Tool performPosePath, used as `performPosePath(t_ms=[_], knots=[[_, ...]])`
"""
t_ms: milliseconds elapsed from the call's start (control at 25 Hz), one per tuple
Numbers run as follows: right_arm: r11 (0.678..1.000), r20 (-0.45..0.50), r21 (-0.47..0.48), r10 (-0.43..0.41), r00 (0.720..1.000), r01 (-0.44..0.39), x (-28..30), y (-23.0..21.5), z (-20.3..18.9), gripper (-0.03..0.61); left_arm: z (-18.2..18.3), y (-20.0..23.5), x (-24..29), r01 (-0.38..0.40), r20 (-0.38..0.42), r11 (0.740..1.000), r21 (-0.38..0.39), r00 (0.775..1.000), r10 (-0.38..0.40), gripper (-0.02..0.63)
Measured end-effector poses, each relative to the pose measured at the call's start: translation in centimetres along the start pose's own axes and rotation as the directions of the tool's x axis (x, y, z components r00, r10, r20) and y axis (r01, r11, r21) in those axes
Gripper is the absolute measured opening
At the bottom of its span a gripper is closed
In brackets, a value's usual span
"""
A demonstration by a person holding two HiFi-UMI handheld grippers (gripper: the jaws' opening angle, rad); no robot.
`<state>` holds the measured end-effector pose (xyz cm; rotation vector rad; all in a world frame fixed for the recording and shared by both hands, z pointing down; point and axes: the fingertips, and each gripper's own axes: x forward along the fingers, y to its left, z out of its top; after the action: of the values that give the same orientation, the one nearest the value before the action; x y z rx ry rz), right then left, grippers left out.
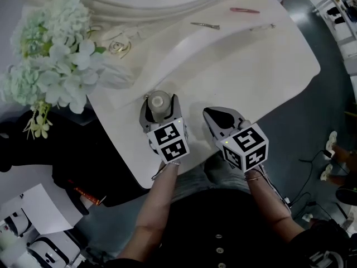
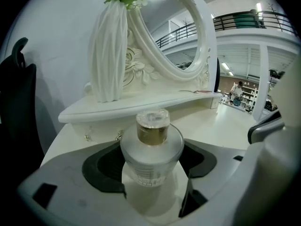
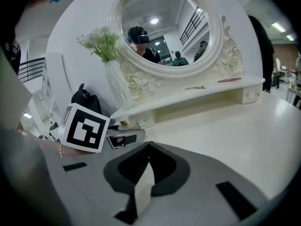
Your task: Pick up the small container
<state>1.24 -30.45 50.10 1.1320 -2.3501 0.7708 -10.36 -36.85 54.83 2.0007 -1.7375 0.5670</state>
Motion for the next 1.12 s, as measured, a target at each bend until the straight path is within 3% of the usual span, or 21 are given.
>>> performPosePath(t_ms=[240,720,880,1120], knots=[[1.0,-0.007,0.0,0.009,1.0,-0.009,0.0,0.1,-0.4,0.002,-0.1,0.0,0.1,0.026,0.002,1.0,-0.002,1.0,-0.026,0.314],[1.0,-0.008,-0.003,0.007,1.0,-0.007,0.1,-0.3,-0.5,0.002,0.0,-2.4,0.2,0.176,0.004,0.978,0.112,0.984,-0.177,0.314],[1.0,-0.013,-0.01,-0.002,1.0,0.001,0.2,-0.5,-0.5,0.002,-0.7,-2.7,1.0,0.199,-0.04,0.968,0.153,0.98,-0.196,0.314],[1.0,-0.026,-0.014,-0.005,1.0,0.005,0.3,-0.9,-0.7,0.002,-0.9,-2.8,1.8,0.214,-0.076,0.967,0.138,0.976,-0.206,0.314]])
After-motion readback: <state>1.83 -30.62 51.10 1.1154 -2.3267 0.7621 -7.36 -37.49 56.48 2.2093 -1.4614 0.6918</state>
